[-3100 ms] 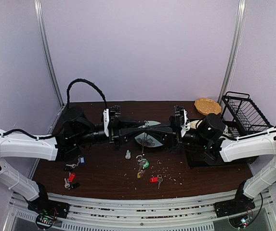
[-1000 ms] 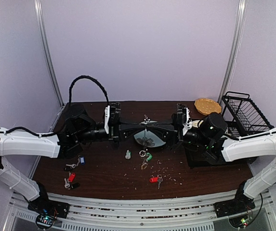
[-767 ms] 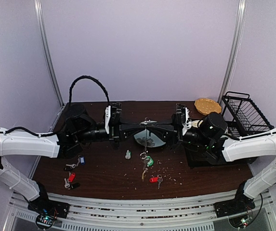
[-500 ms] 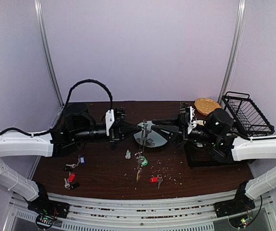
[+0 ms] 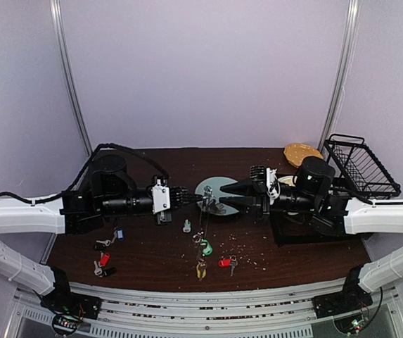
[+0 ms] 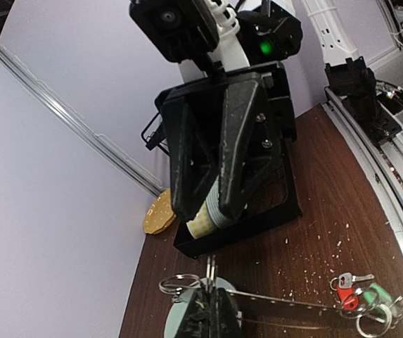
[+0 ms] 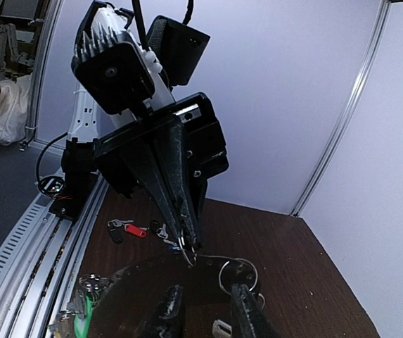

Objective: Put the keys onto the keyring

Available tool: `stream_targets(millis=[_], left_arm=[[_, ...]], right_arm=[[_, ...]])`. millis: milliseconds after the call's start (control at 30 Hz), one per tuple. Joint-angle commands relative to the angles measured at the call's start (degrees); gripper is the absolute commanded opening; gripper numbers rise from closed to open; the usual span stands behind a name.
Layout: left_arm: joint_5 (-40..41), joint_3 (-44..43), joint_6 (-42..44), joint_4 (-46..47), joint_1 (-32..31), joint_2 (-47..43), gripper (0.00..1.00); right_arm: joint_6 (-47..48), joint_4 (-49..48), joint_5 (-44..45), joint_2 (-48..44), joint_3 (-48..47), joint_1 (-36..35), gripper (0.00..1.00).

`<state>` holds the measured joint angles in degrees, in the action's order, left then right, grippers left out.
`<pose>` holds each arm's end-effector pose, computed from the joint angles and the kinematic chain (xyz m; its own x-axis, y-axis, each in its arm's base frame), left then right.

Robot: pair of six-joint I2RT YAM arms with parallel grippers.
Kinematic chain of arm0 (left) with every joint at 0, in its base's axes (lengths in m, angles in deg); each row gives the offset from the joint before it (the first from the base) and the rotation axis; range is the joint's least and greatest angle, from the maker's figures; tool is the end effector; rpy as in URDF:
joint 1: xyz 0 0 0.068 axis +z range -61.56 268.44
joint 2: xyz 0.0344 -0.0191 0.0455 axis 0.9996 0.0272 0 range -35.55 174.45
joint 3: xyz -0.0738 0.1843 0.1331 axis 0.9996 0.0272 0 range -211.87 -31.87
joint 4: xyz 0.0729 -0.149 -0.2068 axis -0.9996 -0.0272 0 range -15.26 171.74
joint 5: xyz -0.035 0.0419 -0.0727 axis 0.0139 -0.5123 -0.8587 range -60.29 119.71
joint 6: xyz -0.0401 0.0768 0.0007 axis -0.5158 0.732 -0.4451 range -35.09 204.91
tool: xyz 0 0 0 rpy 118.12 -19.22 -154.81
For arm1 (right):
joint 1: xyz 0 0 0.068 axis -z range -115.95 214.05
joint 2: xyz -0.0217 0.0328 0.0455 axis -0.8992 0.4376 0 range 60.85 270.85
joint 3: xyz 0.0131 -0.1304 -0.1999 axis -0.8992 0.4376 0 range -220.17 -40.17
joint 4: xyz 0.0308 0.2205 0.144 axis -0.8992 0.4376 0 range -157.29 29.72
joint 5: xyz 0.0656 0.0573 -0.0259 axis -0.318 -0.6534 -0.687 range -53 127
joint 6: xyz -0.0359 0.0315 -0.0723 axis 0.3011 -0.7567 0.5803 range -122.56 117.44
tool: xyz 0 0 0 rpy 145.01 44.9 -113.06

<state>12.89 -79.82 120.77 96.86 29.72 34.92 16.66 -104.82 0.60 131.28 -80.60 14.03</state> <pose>0.1589 -0.3042 0.2703 0.5123 0.2367 -0.8256 0.8230 0.1395 0.5507 0.1730 0.2769 0.2744 0.4071 0.0730 -0.9105 -0.9116 0.0957 -0.3999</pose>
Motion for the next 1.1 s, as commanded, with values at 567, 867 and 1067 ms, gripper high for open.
stream_targets(millis=[567,867,1067], left_arm=[[3.6,-3.9,6.9,-0.1,-2.3,-0.7,0.00],[3.2,-4.6,7.3,-2.5,-2.6,-0.1,0.00],[4.2,-6.2,7.0,-5.9,-2.8,-0.1,0.00]], right_arm=[[7.6,2.6,2.6,3.6,-4.9,-4.7,0.19],[7.1,2.9,7.3,3.3,-5.2,-4.9,0.15],[7.5,1.4,10.5,1.9,-3.8,-4.8,0.16]])
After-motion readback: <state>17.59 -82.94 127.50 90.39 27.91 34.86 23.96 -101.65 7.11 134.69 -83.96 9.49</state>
